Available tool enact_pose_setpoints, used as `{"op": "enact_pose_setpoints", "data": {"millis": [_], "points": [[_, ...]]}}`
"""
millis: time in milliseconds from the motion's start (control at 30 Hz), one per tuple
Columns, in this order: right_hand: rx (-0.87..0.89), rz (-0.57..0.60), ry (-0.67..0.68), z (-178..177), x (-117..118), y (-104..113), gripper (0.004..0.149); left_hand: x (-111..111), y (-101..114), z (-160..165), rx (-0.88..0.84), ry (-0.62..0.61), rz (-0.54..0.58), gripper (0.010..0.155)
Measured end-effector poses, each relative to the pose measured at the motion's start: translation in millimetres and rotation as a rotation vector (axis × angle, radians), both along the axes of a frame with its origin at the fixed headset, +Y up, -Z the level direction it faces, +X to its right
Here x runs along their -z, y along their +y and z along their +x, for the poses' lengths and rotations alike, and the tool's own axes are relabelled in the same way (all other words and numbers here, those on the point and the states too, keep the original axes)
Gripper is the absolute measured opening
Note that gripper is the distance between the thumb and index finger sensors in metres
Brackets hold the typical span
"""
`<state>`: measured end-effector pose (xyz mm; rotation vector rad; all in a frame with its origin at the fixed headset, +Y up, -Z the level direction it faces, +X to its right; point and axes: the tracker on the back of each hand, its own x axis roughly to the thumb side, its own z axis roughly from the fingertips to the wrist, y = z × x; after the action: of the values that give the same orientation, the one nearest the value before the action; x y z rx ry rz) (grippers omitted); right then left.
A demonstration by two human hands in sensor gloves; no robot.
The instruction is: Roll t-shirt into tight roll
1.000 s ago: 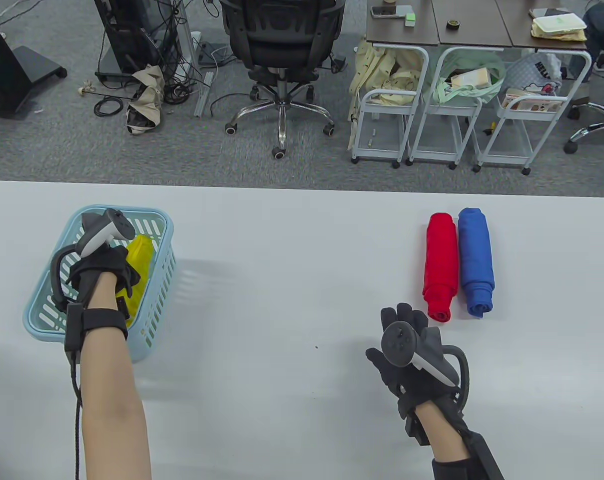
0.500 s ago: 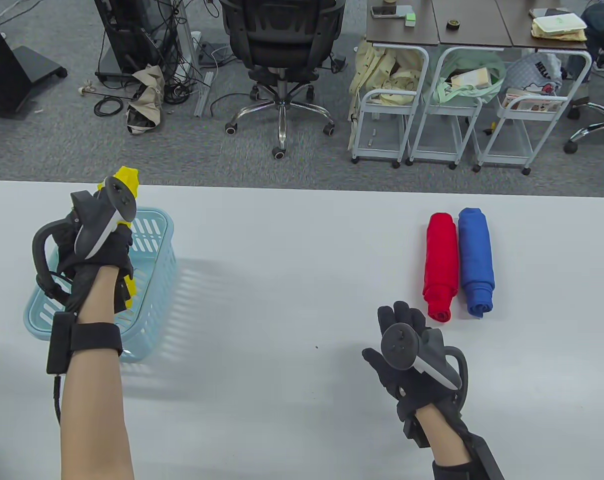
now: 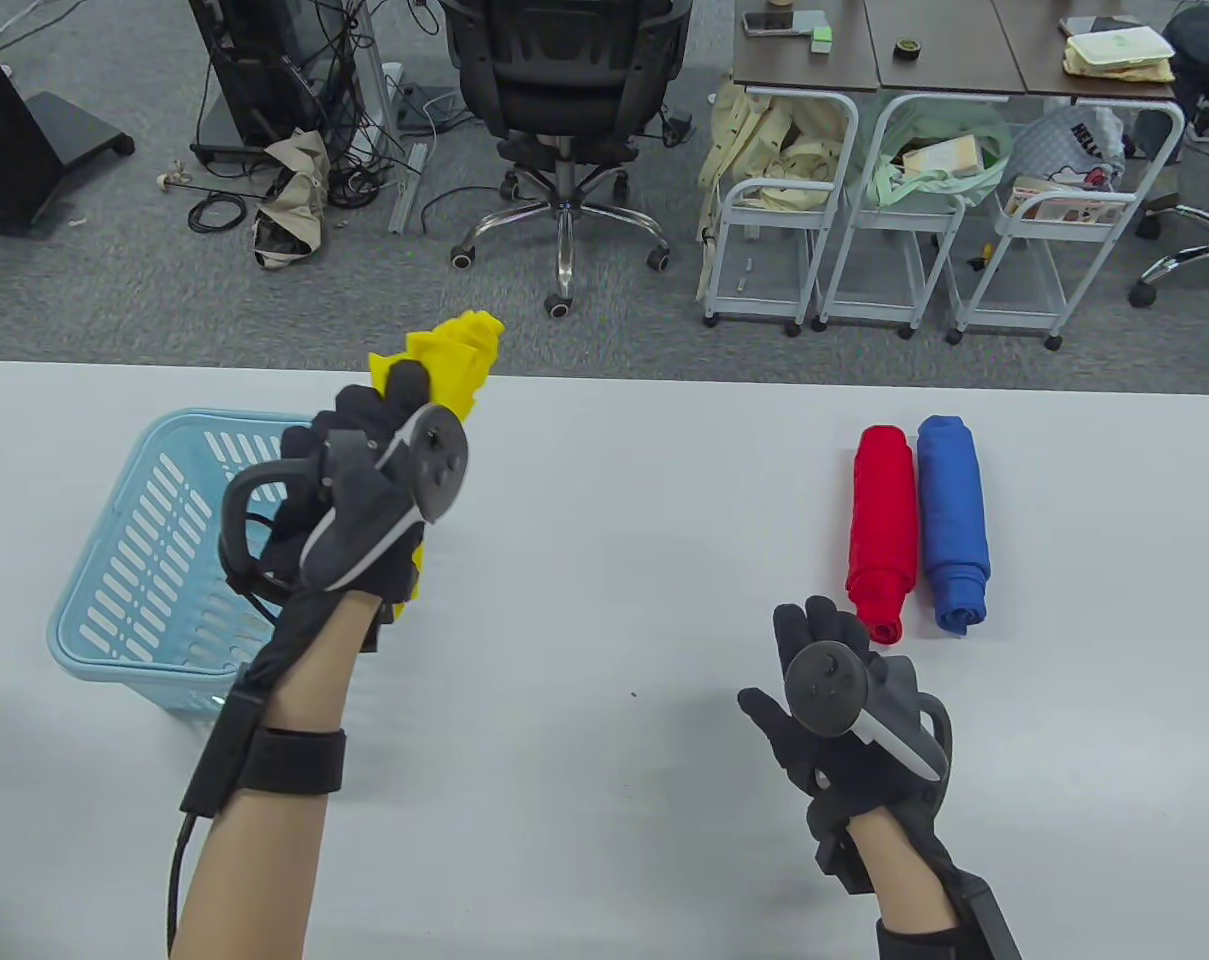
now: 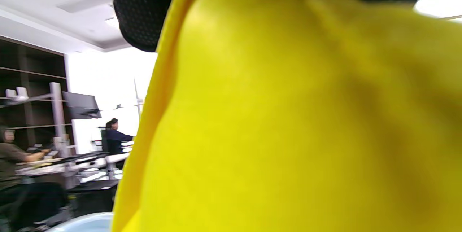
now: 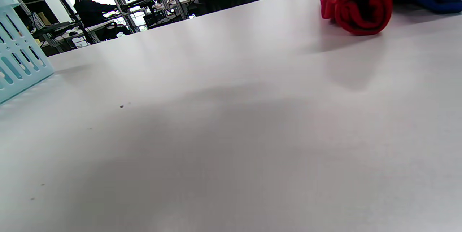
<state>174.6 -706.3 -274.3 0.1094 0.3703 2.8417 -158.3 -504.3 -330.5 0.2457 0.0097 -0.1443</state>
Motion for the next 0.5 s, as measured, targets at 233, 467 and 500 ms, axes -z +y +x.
{"op": "enact_pose_setpoints", "data": {"millis": [233,467,500], "points": [[-0.003,-0.020,-0.015,3.6,2.7,-5.4,0.083,-15.4,-98.1,40.8,-0.167,-0.271,-0.417,0.066],[-0.035,-0.061,0.003,-4.1,4.8,-17.3,0.082,-25.1,-204.9,35.4,-0.173,-0.271,-0.604,0.065],[-0.042,-0.066,0.009,-6.2,4.9,-18.9,0.082,-26.6,-215.0,34.3,-0.180,-0.271,-0.631,0.067]]}}
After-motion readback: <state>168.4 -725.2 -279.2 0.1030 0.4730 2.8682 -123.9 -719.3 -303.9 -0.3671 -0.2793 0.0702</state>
